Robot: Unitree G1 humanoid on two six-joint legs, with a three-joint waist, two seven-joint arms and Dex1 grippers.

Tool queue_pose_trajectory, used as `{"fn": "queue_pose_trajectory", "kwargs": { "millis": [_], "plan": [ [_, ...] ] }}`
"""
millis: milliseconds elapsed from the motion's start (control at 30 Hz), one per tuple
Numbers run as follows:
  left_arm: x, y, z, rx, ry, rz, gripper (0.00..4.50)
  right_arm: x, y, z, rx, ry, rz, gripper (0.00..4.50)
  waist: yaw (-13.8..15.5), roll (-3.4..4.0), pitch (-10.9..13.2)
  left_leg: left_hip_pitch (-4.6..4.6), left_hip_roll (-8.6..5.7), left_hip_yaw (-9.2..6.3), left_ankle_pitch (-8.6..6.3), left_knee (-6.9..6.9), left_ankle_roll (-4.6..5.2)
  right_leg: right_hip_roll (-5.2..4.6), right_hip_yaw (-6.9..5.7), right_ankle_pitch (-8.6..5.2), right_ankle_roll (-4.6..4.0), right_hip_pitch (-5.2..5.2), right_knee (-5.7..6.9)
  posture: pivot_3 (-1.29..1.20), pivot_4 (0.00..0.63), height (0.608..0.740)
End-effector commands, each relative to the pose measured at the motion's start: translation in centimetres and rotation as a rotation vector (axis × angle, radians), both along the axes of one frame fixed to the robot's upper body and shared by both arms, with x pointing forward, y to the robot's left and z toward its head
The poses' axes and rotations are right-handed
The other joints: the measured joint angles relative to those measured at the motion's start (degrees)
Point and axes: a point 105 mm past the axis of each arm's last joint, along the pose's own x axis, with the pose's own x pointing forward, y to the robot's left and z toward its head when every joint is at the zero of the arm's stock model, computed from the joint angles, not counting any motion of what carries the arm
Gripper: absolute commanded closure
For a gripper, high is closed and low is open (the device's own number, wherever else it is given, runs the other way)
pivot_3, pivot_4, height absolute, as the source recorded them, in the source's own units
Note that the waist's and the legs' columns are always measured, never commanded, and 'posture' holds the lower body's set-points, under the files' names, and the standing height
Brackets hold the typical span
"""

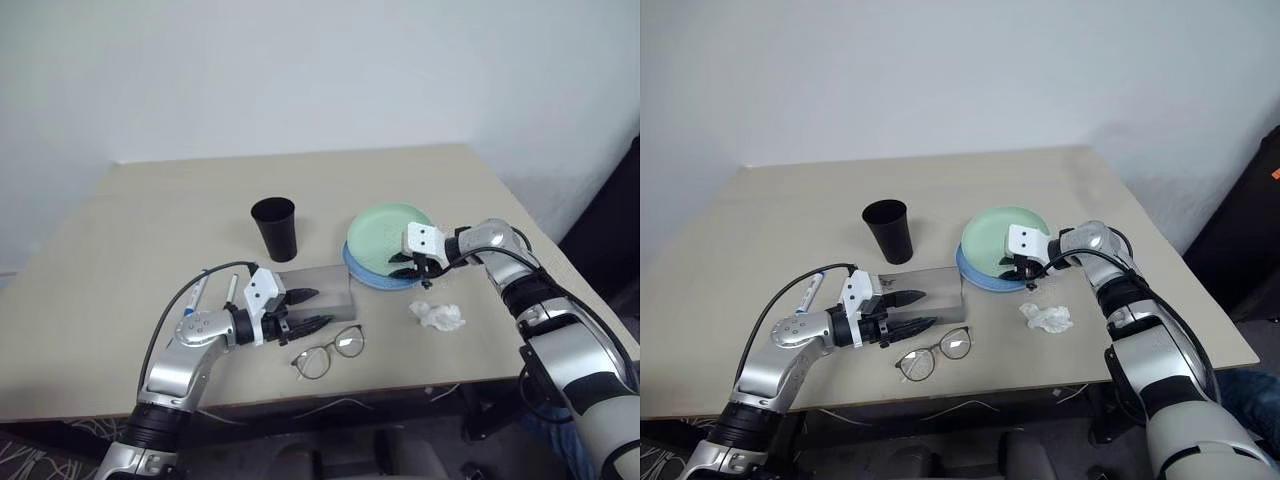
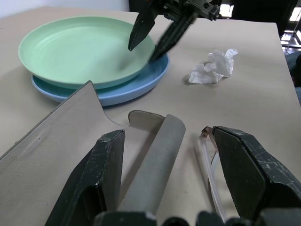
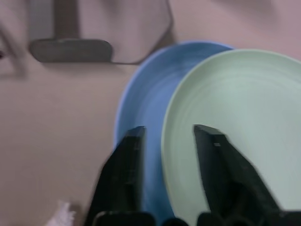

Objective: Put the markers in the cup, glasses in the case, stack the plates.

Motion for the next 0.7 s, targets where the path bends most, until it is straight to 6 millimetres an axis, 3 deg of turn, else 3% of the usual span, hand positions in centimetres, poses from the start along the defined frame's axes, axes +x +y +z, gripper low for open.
{"fn": "queue_pose_trajectory", "kwargs": {
  "millis": [33, 167, 400, 700],
  "plan": [
    [0.4, -0.1, 1.6, 0.001, -0.074, -0.011, 1.36, 0.0, 0.6, 2.3, 0.047, -0.049, 0.045, 1.47, 0.0, 0.0, 0.0, 0.0, 0.0, -0.01, 0.0, 0.02, 0.0, 0.0, 0.0, 0.0, 0.0, 0.01, 0.0, 0.0, 0.0, 0.74],
    [0.5, -0.3, 1.5, 0.0, -0.075, -0.015, 1.36, 0.1, 0.4, 3.0, 0.061, -0.078, 0.043, 0.08, 0.0, -0.02, 0.0, 0.03, 0.0, -0.03, -0.01, 0.05, -0.01, 0.01, -0.02, 0.0, 0.0, 0.02, 0.02, 0.0, 0.0, 0.74],
    [0.5, -0.4, 1.5, -0.004, -0.077, -0.017, 1.36, -1.3, -1.6, 3.8, 0.098, -0.012, 0.022, 0.04, 0.1, -0.04, 0.0, 0.01, -0.01, -0.05, -0.02, 0.03, -0.03, 0.01, -0.02, 0.0, 0.0, 0.0, 0.01, 0.0, 0.0, 0.74],
    [-0.1, -1.0, 1.3, -0.005, -0.059, -0.065, 1.36, -5.3, -5.9, 1.4, 0.009, 0.209, -0.026, 0.04, 0.1, -0.14, 0.1, 0.0, -0.03, -0.03, -0.11, 0.06, -0.19, -0.02, -0.03, -0.02, 0.02, -0.02, -0.04, 0.0, 0.0, 0.74]
  ]
}}
